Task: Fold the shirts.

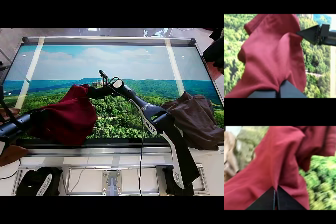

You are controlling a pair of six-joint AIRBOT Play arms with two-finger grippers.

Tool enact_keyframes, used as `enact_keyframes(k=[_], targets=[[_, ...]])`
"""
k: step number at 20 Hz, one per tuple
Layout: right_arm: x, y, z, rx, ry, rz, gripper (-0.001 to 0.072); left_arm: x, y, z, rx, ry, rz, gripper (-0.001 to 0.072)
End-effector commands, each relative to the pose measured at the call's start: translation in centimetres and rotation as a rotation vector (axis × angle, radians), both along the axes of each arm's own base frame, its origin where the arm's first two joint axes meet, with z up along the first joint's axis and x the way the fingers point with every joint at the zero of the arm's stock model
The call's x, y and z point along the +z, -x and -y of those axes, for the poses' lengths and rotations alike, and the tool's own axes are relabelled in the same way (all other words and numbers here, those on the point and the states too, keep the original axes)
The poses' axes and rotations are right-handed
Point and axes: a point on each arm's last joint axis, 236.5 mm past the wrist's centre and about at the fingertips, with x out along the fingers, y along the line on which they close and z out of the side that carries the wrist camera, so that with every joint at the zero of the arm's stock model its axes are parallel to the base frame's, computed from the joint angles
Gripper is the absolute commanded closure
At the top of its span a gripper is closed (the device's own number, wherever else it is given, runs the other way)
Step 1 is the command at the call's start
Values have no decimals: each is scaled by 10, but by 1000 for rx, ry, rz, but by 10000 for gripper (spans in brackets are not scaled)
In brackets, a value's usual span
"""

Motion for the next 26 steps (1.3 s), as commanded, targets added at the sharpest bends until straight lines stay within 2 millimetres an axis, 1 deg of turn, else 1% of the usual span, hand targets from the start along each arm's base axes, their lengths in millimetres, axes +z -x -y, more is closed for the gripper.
enact_keyframes(k=[1, 2, 4, 5, 7, 8, 9, 11, 12, 13, 14, 15, 16, 17, 19, 21, 22, 23, 24, 25, 26], targets=[[50, 14, 31, 118, 16, 44, 699, 52, -19, -19, 16, -117, 199, 692], [76, 19, 55, 166, 53, 85, 699, 83, -23, -27, 37, -141, 277, 695], [147, 42, 105, 256, 127, 188, 699, 145, -19, -35, 70, -142, 400, 694], [189, 60, 125, 282, 146, 255, 699, 176, -14, -34, 68, -142, 463, 694], [286, 107, 152, 285, 171, 463, 699, 224, -1, -27, 37, -132, 564, 694], [330, 132, 161, 267, 174, 576, 699, 241, 6, -19, 8, -108, 603, 694], [373, 158, 172, 230, 179, 701, 700, 252, 13, -8, -34, -86, 631, 694], [440, 196, 201, 110, 203, 919, 700, 266, 25, 18, -140, -36, 667, 694], [462, 208, 217, 45, 220, 984, 700, 267, 29, 29, -186, -16, 673, 694], [472, 215, 233, -14, 255, 1010, 701, 265, 29, 37, -220, -5, 664, 694], [468, 217, 247, -47, 310, 989, 702, 256, 25, 43, -248, -14, 632, 694], [452, 217, 255, -38, 367, 938, 702, 242, 18, 46, -272, -41, 577, 694], [430, 214, 259, -5, 423, 872, 702, 221, 8, 49, -304, -76, 501, 694], [400, 209, 259, 44, 473, 787, 702, 200, -2, 51, -339, -109, 422, 694], [334, 192, 253, 140, 546, 609, 702, 157, -28, 56, -400, -157, 272, 694], [263, 167, 247, 213, 610, 450, 701, 108, -64, 60, -452, -187, 125, 694], [228, 155, 244, 246, 637, 395, 700, 82, -83, 60, -470, -202, 57, 694], [192, 135, 241, 265, 669, 361, 699, 51, -105, 57, -477, -222, -17, 694], [162, 112, 238, 249, 694, 344, 698, 21, -128, 53, -472, -238, -73, 693], [133, 82, 233, 205, 715, 352, 694, -11, -155, 49, -456, -254, -115, 692], [112, 50, 226, 146, 716, 383, 633, -42, -179, 48, -441, -250, -142, 689]])
